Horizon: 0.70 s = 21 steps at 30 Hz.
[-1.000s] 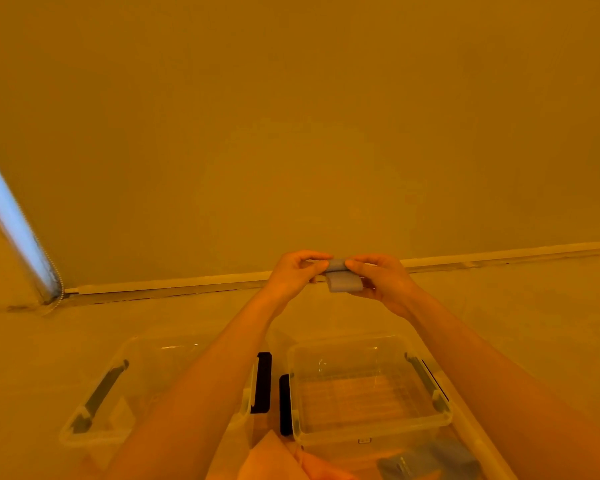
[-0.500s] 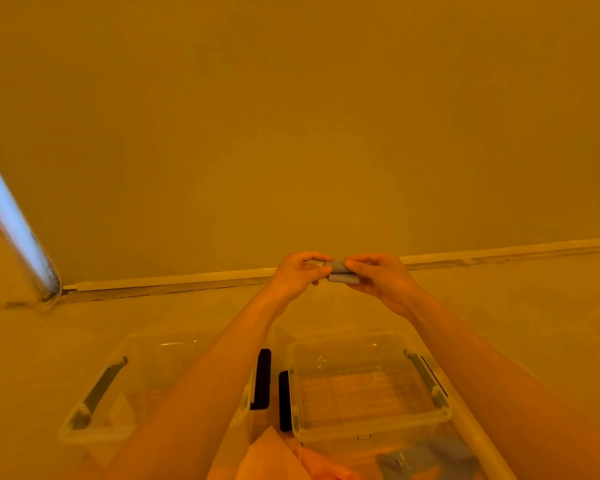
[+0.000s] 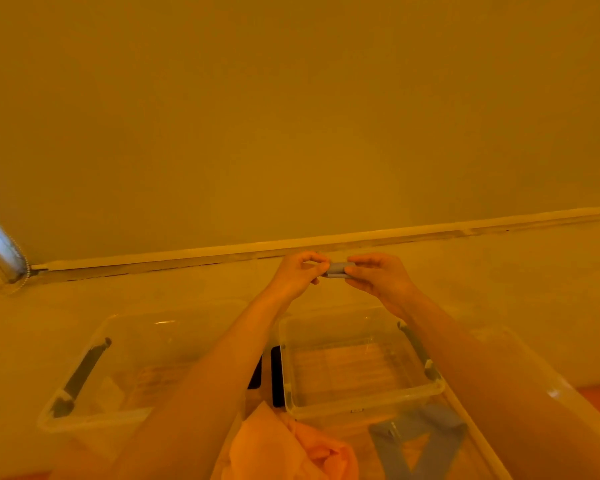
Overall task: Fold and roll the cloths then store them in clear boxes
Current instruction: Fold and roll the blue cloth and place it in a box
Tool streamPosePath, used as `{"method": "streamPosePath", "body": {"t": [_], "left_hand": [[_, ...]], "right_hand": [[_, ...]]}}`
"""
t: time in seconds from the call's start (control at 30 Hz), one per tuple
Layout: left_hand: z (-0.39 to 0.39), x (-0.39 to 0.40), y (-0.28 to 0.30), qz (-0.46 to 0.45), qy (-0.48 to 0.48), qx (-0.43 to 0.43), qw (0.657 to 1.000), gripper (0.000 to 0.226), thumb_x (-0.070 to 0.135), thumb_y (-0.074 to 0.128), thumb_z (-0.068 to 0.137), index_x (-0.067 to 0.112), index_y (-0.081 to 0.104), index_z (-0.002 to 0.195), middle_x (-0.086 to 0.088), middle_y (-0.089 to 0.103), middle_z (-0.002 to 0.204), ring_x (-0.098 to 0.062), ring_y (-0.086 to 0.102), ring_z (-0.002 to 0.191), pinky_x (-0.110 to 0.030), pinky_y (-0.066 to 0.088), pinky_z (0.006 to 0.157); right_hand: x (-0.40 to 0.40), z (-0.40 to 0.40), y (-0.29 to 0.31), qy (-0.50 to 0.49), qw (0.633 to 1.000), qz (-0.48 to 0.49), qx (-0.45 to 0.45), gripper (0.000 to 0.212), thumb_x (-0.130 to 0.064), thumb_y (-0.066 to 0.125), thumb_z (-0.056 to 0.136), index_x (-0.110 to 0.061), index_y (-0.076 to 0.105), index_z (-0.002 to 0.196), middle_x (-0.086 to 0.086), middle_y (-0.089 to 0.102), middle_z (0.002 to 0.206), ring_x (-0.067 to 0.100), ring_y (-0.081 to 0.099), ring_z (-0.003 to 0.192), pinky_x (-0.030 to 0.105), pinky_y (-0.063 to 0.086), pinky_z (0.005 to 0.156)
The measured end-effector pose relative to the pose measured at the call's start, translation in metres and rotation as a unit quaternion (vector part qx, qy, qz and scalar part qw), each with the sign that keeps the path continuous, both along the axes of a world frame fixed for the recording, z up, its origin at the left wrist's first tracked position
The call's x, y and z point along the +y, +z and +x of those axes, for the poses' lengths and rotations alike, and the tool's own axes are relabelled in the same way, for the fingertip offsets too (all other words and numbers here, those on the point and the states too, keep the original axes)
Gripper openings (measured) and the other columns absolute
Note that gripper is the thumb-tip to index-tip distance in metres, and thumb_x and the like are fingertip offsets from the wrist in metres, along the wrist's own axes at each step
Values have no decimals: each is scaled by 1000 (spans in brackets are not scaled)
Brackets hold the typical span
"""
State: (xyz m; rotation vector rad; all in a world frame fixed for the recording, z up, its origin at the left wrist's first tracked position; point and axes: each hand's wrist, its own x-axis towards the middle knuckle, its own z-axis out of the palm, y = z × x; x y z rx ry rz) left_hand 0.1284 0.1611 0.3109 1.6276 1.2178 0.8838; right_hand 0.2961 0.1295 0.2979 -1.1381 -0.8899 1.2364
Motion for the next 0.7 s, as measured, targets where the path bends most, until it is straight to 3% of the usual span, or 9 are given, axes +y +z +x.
{"method": "streamPosePath", "body": {"t": [0.07,0.2,0.4,0.57,0.7], "left_hand": [[7,8,-16,-12,-3,-3,1000,21,19,60,91,11,66,109,-3,64,91,-6,55,66,-6,39,46],[22,26,-59,-76,4,-34,996,22,10,57,92,4,61,112,-11,64,95,-3,61,61,-16,44,56],[46,57,-146,-151,77,-46,984,23,0,54,92,-6,57,113,-17,60,95,-1,63,51,-10,47,51],[63,84,-214,-182,146,-11,972,21,0,57,89,-4,62,109,-11,60,93,-8,53,64,-14,45,57],[76,99,-261,-199,192,31,960,19,-1,58,88,-5,64,106,-4,59,76,-11,51,61,-32,49,66]], "right_hand": [[9,4,-15,-14,1000,-11,4,29,7,65,80,6,60,109,14,62,91,21,63,80,19,57,63],[32,14,-51,-25,999,-42,-19,25,9,63,81,5,61,105,11,61,85,20,61,76,16,56,59],[76,29,-135,-29,988,-113,-103,25,10,65,80,2,61,104,9,59,80,18,59,68,13,52,53],[106,40,-215,-21,968,-161,-192,25,-2,74,75,1,66,98,13,66,88,27,63,83,41,52,76],[124,46,-263,-2,957,-174,-233,25,-5,74,76,-2,67,100,11,65,90,24,62,83,38,51,75]]}}
